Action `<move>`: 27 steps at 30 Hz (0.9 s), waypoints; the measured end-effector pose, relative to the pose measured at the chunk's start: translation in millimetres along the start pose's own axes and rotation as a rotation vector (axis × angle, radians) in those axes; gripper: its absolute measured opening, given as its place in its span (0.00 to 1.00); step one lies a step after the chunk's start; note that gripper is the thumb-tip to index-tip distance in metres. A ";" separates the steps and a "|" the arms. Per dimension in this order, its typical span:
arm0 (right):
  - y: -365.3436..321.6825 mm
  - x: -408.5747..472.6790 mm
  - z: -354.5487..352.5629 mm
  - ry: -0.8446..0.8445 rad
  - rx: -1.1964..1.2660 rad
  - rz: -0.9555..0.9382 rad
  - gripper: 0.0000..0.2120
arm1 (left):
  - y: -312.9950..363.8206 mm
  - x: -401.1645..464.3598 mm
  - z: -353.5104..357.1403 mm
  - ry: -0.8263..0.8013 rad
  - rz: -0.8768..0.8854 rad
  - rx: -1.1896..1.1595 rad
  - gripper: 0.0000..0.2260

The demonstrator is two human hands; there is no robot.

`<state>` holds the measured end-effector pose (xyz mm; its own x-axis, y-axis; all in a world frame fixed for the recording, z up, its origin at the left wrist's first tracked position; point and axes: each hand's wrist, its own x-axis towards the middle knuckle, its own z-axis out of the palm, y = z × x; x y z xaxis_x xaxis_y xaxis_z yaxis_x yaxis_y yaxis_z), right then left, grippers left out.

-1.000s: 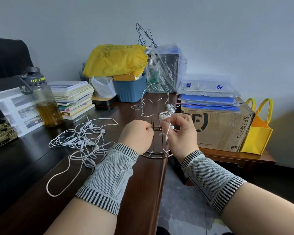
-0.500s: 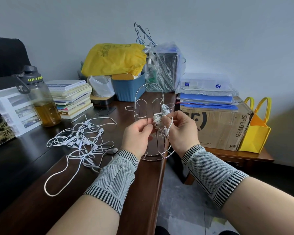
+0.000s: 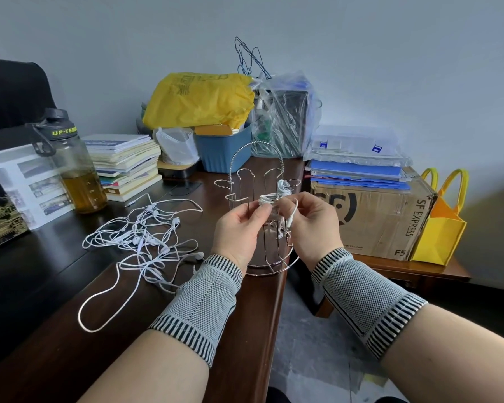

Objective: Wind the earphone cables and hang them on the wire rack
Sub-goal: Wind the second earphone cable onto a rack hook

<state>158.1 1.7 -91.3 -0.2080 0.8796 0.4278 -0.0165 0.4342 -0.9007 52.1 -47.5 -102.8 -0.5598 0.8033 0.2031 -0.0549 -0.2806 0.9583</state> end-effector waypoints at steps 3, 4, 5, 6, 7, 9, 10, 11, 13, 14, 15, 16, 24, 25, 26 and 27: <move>1.3 1.4 -1.9 -0.006 0.117 0.104 0.08 | -2.1 4.2 -3.7 0.033 -0.018 0.040 0.02; 2.3 2.7 -2.6 0.001 0.172 0.147 0.07 | -2.6 5.1 -5.2 0.035 -0.026 0.047 0.02; 2.6 3.9 -4.2 0.018 0.208 0.178 0.07 | -2.6 5.7 -6.3 0.036 -0.030 0.056 0.02; 2.9 5.3 -6.8 0.043 0.228 0.194 0.07 | -2.7 6.1 -7.6 0.037 -0.033 0.059 0.02; 2.6 6.7 -10.3 0.073 0.246 0.205 0.07 | -2.4 6.2 -8.8 0.038 -0.039 0.050 0.01; 0.9 10.2 -19.8 0.123 0.250 0.220 0.07 | -1.4 6.6 -11.1 0.037 -0.049 0.016 0.01; 0.9 12.4 -25.2 0.128 0.218 0.220 0.07 | -1.3 7.0 -12.3 0.035 -0.053 0.007 0.01; 0.7 15.2 -29.7 0.117 0.165 0.208 0.08 | -0.8 7.0 -12.8 0.031 -0.054 0.002 0.01; 0.1 21.5 -36.6 0.079 -0.004 0.144 0.08 | -1.8 6.7 -12.8 0.023 -0.046 0.005 0.01; -1.8 24.4 -39.0 0.054 -0.126 0.091 0.07 | -2.4 6.3 -12.2 0.021 -0.037 0.010 0.01; -4.9 27.1 -40.6 0.028 -0.268 0.022 0.07 | -2.6 5.6 -11.5 0.023 -0.027 0.014 0.01; -10.2 29.3 -41.8 0.005 -0.412 -0.061 0.06 | -3.0 5.1 -10.7 0.025 -0.019 0.020 0.01; -55.0 61.8 -21.6 -0.258 -1.030 -0.634 0.06 | -0.6 0.9 -8.6 0.036 -0.010 0.020 0.01; -58.4 65.6 -16.7 -0.323 -1.094 -0.668 0.06 | 0.1 0.4 -8.2 0.028 -0.014 0.008 0.02; -62.5 68.6 -11.7 -0.392 -1.160 -0.695 0.06 | 0.7 0.4 -8.2 0.021 -0.018 -0.002 0.02; -66.0 71.1 -6.8 -0.460 -1.230 -0.711 0.07 | 1.1 0.5 -8.6 0.013 -0.022 -0.007 0.02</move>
<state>151.0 36.9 -1.0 -0.7965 0.3840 0.4671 0.5208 0.8282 0.2072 44.7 -51.9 -103.3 -0.5689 0.8025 0.1799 -0.0731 -0.2672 0.9609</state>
